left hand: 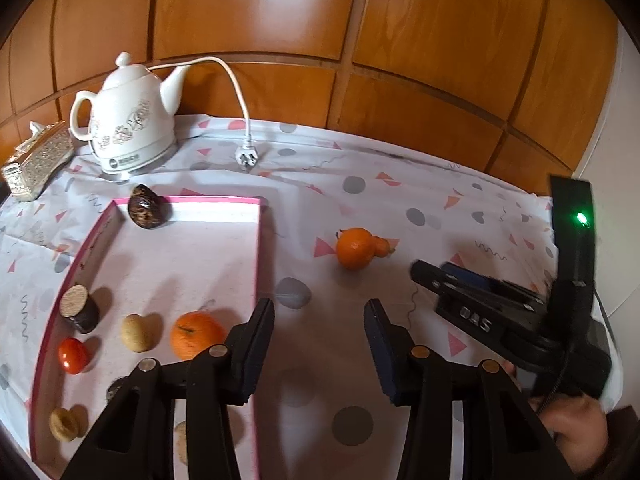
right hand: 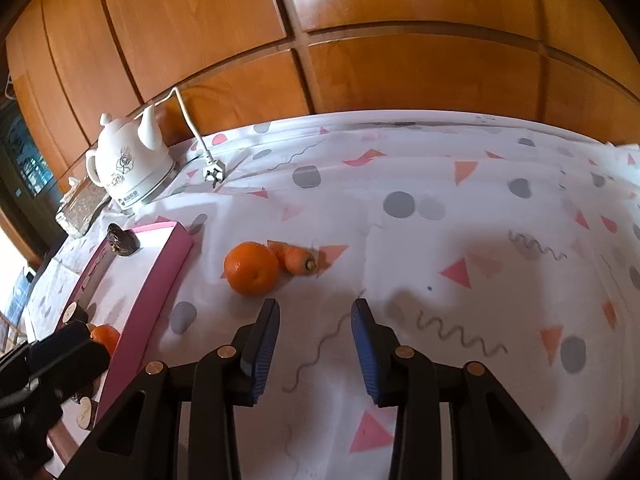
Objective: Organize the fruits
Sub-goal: 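Reach the right tool to the carrot and close on it, then grasp the large orange with left tool while right holds the carrot, then lift the orange with left tool while right lifts the carrot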
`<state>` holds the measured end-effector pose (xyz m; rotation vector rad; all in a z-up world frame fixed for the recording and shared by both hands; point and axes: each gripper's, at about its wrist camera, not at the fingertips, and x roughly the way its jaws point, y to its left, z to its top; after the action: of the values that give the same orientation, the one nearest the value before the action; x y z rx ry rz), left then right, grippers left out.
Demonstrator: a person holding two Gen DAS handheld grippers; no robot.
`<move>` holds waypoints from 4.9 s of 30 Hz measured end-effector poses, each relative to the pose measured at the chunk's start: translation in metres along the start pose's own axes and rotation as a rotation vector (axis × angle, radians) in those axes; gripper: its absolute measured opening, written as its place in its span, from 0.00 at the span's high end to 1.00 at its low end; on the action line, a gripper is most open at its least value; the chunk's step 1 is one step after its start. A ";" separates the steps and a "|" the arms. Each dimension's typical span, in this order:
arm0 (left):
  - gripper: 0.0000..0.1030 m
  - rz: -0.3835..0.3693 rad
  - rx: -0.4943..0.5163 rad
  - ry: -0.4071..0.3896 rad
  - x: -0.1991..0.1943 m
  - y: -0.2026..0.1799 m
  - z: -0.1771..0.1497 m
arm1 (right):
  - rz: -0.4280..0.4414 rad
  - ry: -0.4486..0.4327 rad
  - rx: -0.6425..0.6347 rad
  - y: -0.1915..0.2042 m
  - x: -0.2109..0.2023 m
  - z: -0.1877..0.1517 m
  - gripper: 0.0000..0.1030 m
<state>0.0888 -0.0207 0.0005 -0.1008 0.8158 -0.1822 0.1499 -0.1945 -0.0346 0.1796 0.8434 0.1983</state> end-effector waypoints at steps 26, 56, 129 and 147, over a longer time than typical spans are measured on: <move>0.54 -0.046 -0.035 0.058 0.034 -0.002 0.010 | 0.066 0.128 -0.588 0.034 0.070 0.029 0.78; 0.54 0.074 -0.023 0.085 0.120 -0.038 0.054 | 0.020 0.079 -0.391 -0.002 0.057 0.024 0.77; 0.64 0.004 0.104 0.013 0.049 -0.059 -0.044 | -0.108 0.006 -0.060 -0.027 -0.027 -0.068 0.77; 0.64 0.052 0.015 -0.098 -0.035 -0.002 -0.025 | -0.034 0.020 -0.104 0.020 -0.035 -0.044 0.78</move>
<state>0.0468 -0.0164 0.0082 -0.0738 0.7183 -0.1335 0.0918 -0.1805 -0.0330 0.0659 0.8530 0.2117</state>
